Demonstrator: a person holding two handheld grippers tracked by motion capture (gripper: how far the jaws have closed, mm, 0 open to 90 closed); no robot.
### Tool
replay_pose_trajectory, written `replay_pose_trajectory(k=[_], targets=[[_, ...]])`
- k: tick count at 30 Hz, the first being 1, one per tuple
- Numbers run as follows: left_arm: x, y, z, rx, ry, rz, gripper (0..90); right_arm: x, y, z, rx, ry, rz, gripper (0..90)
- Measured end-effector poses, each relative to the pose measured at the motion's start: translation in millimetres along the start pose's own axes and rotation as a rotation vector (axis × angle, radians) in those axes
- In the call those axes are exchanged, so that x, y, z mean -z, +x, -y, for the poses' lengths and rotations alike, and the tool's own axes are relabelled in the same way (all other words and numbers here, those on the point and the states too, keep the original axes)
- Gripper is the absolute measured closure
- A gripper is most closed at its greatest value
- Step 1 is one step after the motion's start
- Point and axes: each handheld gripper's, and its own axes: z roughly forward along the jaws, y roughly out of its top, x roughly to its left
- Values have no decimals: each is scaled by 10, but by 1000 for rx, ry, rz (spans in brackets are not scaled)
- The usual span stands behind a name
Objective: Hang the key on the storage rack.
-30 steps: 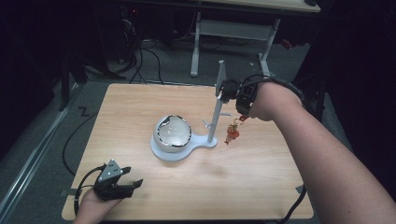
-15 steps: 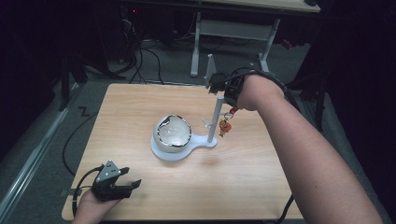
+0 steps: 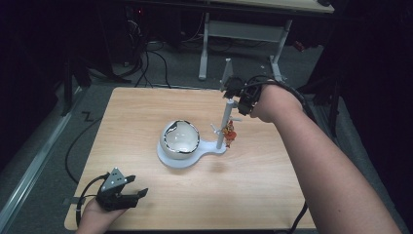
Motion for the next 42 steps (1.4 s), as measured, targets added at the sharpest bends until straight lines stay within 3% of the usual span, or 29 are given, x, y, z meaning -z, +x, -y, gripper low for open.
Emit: replay_pose_trajectory(k=[4,6,8,9,10,11,16,24,26,31,33,34,35,36,37,39,42], targets=[[-9,-5,-2,1,-1,0,310,-124,-6,186,-74,-23,0,601],[-14,-4,-2,2,1,1,310,-168,-13,235,-85,-23,-4,595],[-30,1,-2,4,5,3,310,-277,-27,348,-113,-33,-19,591],[-43,10,-3,7,9,4,310,-380,-12,444,-158,-33,-39,585],[-43,10,-3,7,9,4,310,-380,-12,444,-158,-33,-39,585],[-59,10,-3,15,9,4,310,-480,6,525,-174,-33,-62,574],[-81,-6,1,9,22,1,310,-737,102,744,-217,-32,-88,562],[-107,6,6,19,30,4,310,-1083,378,1032,-293,-88,-154,511],[-108,0,6,15,32,3,310,-1279,579,1167,-320,-147,-165,516],[-110,0,10,16,33,4,310,-1655,984,1417,-375,-251,-92,511],[-112,2,11,17,32,4,310,-1791,1143,1538,-438,-307,-87,500],[-112,4,11,18,32,4,310,-1791,1143,1538,-438,-307,-87,500],[-112,10,9,25,32,6,309,-1874,1274,1649,-497,-380,-65,496],[-112,10,9,25,32,6,308,-1874,1274,1649,-497,-380,-65,496],[-113,12,9,35,29,11,308,-1950,1375,1759,-583,-444,-88,497],[-115,11,10,36,26,11,308,-2025,1456,1841,-636,-479,-90,482],[-117,11,9,39,24,10,308,-2115,1548,1923,-650,-514,-55,476]])
